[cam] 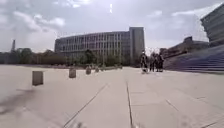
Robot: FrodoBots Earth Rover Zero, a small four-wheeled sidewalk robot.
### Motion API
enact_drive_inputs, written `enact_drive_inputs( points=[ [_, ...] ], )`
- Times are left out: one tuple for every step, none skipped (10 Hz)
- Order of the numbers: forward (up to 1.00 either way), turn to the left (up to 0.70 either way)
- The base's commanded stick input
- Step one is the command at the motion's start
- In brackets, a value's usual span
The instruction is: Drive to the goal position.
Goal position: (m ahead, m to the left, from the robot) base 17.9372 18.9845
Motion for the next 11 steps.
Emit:
enact_drive_inputs(
  points=[
    [0.99,0.4],
    [0.99,0.4],
    [0.99,0.4],
    [0.99,0.4],
    [0.99,0.15],
    [0.99,0.04],
    [0.99,0.04],
    [0.99,0.04],
    [0.99,0.04],
    [0.99,0.04],
    [0.99,0.04]
  ],
)
